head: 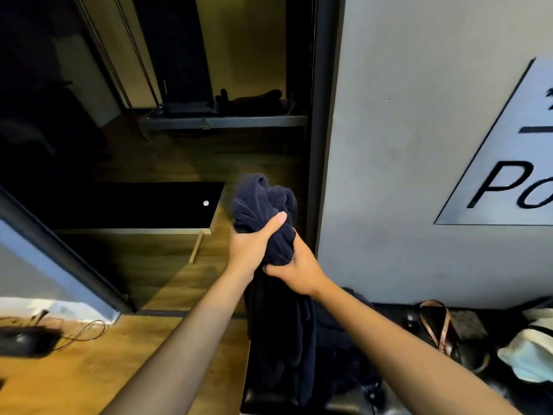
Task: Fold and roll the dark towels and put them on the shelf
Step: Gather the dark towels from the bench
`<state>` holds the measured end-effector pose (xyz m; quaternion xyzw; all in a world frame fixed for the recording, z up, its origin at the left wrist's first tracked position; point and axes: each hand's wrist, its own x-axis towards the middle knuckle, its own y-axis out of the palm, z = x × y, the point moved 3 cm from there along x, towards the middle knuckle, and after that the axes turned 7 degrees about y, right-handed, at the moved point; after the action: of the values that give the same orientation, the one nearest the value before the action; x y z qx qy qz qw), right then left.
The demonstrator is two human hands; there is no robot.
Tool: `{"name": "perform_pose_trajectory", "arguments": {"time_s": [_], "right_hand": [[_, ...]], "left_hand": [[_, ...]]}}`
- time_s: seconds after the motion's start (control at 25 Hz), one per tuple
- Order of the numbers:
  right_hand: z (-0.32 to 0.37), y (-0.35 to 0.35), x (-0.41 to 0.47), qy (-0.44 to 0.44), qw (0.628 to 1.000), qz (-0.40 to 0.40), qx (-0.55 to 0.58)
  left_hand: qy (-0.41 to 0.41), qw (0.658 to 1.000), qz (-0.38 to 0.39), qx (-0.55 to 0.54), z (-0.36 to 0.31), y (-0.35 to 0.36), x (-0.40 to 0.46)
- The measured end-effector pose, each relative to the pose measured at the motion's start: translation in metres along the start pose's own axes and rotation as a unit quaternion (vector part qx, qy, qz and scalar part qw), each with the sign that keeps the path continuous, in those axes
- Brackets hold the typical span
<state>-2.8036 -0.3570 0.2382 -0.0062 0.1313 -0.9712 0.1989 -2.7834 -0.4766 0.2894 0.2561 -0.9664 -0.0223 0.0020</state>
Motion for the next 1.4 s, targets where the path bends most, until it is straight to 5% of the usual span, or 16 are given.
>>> {"name": "perform_pose_trajectory", "arguments": {"time_s": [0.2, 0.32, 0.44, 0.56, 0.68, 0.92, 1.2, 1.4], "right_hand": [[0.018, -0.002, 0.018, -0.003, 0.988, 0.155, -0.015], [0.022, 0.000, 0.023, 0.022, 0.977, 0.214, -0.009], [-0.001, 0.004, 0.019, 0.033, 0.980, 0.194, -0.012], [-0.066, -0.009, 0.011, 0.067, 0.970, 0.174, -0.154], [-0.166, -0.047, -0.003, 0.160, 0.922, 0.164, -0.313], [-0.324, -0.110, -0.019, 0.284, 0.835, 0.133, -0.452], [-0.423, -0.092, 0.018, 0.232, 0.781, 0.217, -0.538], [-0.449, -0.079, 0.014, 0.172, 0.769, 0.139, -0.600]], "left_hand": [[-0.003, 0.990, 0.131, 0.061, 0.000, -0.043, 0.005], [0.045, 0.994, 0.066, 0.079, 0.003, -0.043, 0.003], [0.064, 0.993, -0.003, 0.098, 0.020, -0.036, 0.006], [0.058, 0.992, -0.009, 0.111, 0.049, -0.026, 0.000], [0.034, 0.987, 0.026, 0.157, 0.085, -0.014, -0.003], [-0.011, 0.979, 0.010, 0.205, 0.165, 0.012, 0.007], [-0.018, 0.979, -0.014, 0.204, 0.249, 0.048, 0.005], [-0.015, 0.977, -0.016, 0.212, 0.269, 0.052, -0.009]]}}
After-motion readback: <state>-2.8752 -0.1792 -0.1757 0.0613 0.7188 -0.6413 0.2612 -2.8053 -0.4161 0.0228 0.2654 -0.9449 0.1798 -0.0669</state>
